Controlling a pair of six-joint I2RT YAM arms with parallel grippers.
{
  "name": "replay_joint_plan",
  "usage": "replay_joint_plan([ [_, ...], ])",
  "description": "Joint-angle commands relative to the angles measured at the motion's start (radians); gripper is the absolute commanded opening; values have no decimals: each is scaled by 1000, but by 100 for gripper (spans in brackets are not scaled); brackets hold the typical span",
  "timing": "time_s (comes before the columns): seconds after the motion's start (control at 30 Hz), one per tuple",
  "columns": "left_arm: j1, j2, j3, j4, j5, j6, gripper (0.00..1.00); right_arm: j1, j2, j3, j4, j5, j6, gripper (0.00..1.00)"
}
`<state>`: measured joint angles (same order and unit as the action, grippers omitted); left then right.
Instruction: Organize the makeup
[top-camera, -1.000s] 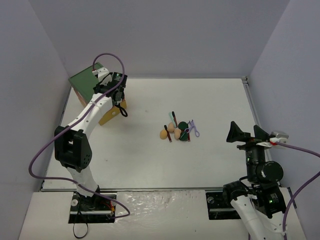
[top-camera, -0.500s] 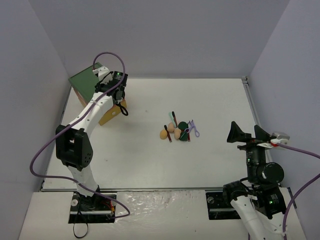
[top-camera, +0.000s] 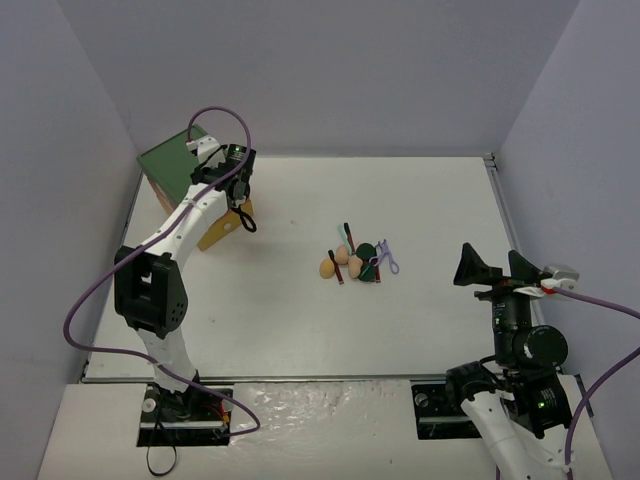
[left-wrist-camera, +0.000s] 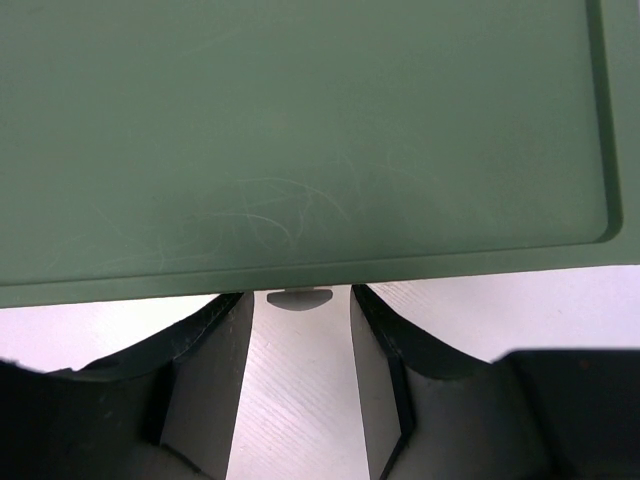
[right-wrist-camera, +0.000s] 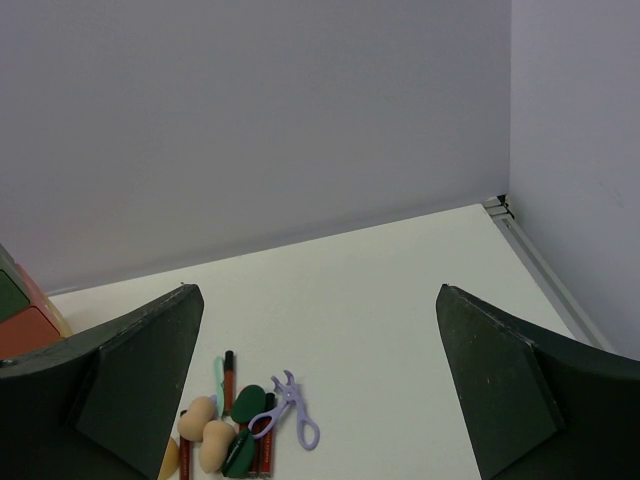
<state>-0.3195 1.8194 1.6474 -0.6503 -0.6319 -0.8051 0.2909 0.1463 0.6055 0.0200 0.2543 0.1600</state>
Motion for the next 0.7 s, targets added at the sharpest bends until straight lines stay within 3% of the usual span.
replay_joint_plan([
  [0.0,16,-48,60,24,-26,-11,40,10,4,-1,103,-13,-4,100],
  [0.1,16,-48,64,22,-27,-9,39,10,5,-4,107,-15,-2,100],
  [0.3,16,-55,65,22,-17,-9,22,10,4,-6,110,-21,-1,100],
  [0.67,13,-86,40,17,7,-21,3,10,2,-11,116,-26,1,100],
])
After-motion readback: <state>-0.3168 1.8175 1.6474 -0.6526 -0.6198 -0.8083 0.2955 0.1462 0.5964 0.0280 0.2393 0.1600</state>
